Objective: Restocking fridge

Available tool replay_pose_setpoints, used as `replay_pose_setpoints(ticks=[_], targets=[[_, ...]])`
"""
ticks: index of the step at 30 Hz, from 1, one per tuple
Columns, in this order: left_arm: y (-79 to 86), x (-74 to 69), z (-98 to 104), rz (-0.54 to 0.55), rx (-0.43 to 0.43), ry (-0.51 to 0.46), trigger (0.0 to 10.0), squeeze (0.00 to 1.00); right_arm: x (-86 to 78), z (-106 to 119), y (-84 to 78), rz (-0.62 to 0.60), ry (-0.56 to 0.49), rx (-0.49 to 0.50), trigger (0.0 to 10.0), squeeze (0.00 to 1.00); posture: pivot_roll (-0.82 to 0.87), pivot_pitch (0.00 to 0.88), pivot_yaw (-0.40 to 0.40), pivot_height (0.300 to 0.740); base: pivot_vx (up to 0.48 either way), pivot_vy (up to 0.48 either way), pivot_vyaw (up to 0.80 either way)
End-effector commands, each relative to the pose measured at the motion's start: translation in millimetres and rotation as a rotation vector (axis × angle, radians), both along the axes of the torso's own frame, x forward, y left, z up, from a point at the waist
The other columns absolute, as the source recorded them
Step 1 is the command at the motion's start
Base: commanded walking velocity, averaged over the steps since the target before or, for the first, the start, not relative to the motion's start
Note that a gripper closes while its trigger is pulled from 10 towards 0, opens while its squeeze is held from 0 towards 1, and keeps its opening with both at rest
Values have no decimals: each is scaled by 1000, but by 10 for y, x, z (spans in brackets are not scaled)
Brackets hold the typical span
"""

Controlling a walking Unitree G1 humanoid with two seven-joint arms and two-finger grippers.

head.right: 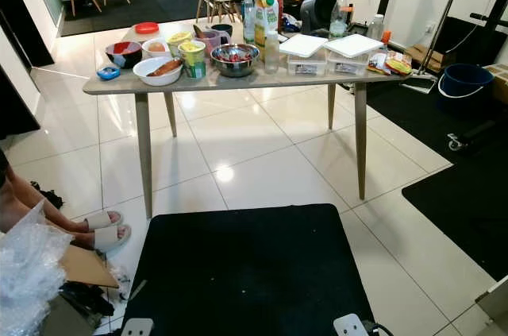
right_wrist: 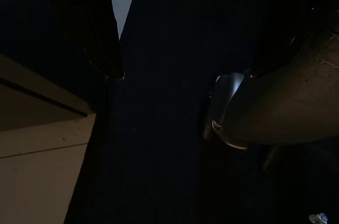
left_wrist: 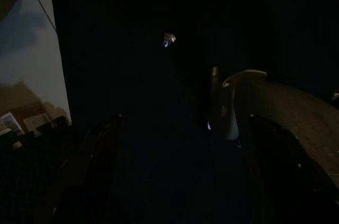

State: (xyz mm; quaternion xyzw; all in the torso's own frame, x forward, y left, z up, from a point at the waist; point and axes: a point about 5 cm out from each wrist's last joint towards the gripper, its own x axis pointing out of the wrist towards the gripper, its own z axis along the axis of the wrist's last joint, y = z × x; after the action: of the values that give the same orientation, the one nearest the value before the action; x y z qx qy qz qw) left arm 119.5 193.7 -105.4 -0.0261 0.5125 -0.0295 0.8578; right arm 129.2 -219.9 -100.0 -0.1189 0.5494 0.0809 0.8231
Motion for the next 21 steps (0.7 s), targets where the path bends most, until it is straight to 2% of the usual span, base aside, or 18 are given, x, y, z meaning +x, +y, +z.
replay_pose_setpoints(ticks=[1, 21], targets=[[-14, -36, -15, -5, -5, 18, 10000, 0, -11, -7, 15, 12, 5, -2, 10000, 0, -43, 0, -5, 740, 247, 0, 0], [-12, -48, -17, -15, -7, 21, 10000, 0, -6, -5, 17, 21, 4, -4, 10000, 0, -41, 0, -5, 740, 265, 0, 0]])
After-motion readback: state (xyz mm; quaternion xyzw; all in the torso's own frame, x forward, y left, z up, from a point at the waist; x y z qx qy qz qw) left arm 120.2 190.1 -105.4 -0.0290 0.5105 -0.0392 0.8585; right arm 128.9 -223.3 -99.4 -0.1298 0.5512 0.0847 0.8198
